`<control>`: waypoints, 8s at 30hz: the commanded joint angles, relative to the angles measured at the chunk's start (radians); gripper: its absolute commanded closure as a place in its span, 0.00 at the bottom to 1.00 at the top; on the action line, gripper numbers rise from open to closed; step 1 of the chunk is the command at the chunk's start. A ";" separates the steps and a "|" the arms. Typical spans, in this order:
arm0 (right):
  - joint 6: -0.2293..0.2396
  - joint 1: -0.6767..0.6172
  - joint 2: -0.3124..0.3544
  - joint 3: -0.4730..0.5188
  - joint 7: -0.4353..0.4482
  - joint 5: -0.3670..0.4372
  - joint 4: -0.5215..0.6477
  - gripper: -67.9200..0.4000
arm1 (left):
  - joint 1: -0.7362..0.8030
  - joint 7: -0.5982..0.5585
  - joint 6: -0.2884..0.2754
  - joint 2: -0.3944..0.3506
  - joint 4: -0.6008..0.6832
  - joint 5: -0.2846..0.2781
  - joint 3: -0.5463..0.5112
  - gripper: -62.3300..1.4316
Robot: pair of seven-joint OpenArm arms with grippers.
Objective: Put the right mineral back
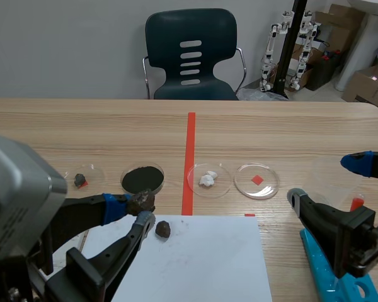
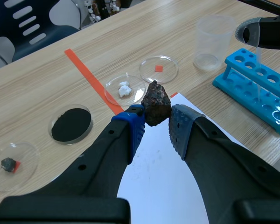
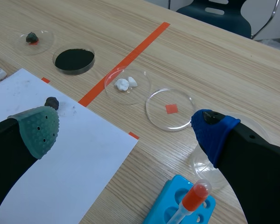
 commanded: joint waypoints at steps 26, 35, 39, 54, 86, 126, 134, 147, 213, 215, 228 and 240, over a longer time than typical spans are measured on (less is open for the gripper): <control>0.001 0.001 0.003 0.008 0.015 0.010 0.020 0.13 | -0.003 -0.020 0.017 0.002 0.008 -0.006 -0.005 0.77; 0.001 0.001 0.003 0.008 0.015 0.010 0.020 0.13 | -0.044 -0.021 0.025 -0.166 0.008 -0.085 -0.055 0.77; 0.001 0.001 0.003 0.008 0.015 0.010 0.020 0.13 | -0.088 -0.011 0.037 -0.232 0.006 -0.153 -0.060 0.77; 0.001 0.001 0.003 0.008 0.015 0.010 0.020 0.13 | -0.499 0.243 -0.191 -0.201 -0.177 -0.251 0.072 0.77; 0.001 0.001 0.003 0.008 0.016 0.010 0.020 0.13 | -1.134 0.768 0.150 0.336 -0.839 -0.435 0.547 0.77; 0.001 0.001 0.003 0.008 0.016 0.010 0.020 0.13 | -1.230 0.942 0.250 0.472 -1.136 -0.427 0.547 0.38; 0.001 0.001 0.003 0.008 0.016 0.010 0.020 0.13 | -1.230 0.931 0.247 0.470 -1.134 -0.423 0.547 0.00; 0.001 0.001 0.003 0.008 0.015 0.010 0.020 0.13 | -1.177 0.899 0.251 0.401 -1.006 -0.416 0.545 0.00; 0.001 0.001 0.003 0.008 0.016 0.010 0.020 0.13 | -1.125 0.924 0.250 0.335 -0.849 -0.409 0.545 0.00; 0.001 0.001 0.003 0.008 0.016 0.010 0.020 0.13 | -1.125 0.924 0.250 0.335 -0.849 -0.409 0.545 0.00; 0.001 0.001 0.003 0.008 0.016 0.010 0.020 0.13 | -1.125 0.924 0.250 0.335 -0.849 -0.409 0.545 0.00; 0.001 0.001 0.003 0.008 0.016 0.010 0.020 0.13 | -1.125 0.923 0.250 0.335 -0.849 -0.409 0.545 0.00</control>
